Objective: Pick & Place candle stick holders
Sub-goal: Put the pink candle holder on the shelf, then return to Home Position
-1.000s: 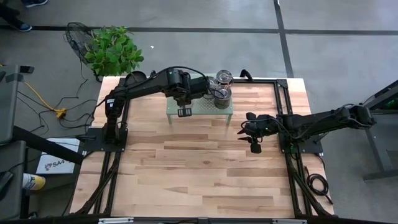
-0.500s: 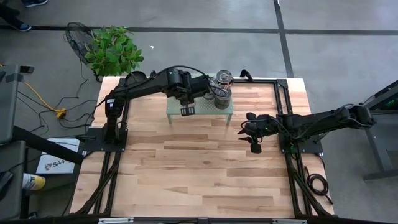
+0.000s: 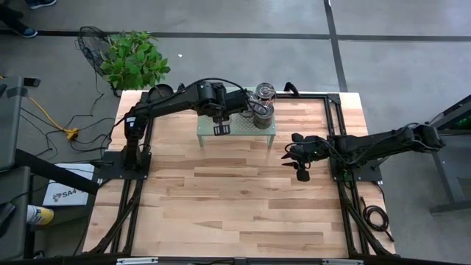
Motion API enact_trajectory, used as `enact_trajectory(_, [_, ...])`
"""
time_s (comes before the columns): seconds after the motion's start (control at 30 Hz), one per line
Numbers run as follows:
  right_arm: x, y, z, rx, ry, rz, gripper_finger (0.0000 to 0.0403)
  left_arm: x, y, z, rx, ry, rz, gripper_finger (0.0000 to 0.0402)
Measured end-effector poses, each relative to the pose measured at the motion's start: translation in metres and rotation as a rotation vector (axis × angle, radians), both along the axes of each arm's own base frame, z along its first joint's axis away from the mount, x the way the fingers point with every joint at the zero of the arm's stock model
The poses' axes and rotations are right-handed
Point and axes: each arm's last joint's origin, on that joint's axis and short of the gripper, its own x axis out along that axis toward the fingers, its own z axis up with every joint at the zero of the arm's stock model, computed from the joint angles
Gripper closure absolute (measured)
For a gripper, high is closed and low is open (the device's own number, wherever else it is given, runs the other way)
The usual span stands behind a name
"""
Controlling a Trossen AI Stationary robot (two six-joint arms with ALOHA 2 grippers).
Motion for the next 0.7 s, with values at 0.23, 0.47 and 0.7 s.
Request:
enact_trajectory(0.23, [-0.001, 0.000, -0.001, 0.003, 0.011, -0.002, 0.0289, 0.000, 0.000, 0.000, -0.003, -0.001, 0.002, 0.0271])
enact_trajectory(0.47, [-0.001, 0.000, -0.001, 0.003, 0.015, -0.002, 0.0289, -0.002, -0.001, 0.001, -0.004, 0.007, 0.001, 0.0221])
enact_trajectory(0.7, [-0.001, 0.000, -0.001, 0.002, 0.015, -0.002, 0.0289, -0.020, -0.005, 0.026, 0.014, -0.061, 0.061, 0.0213])
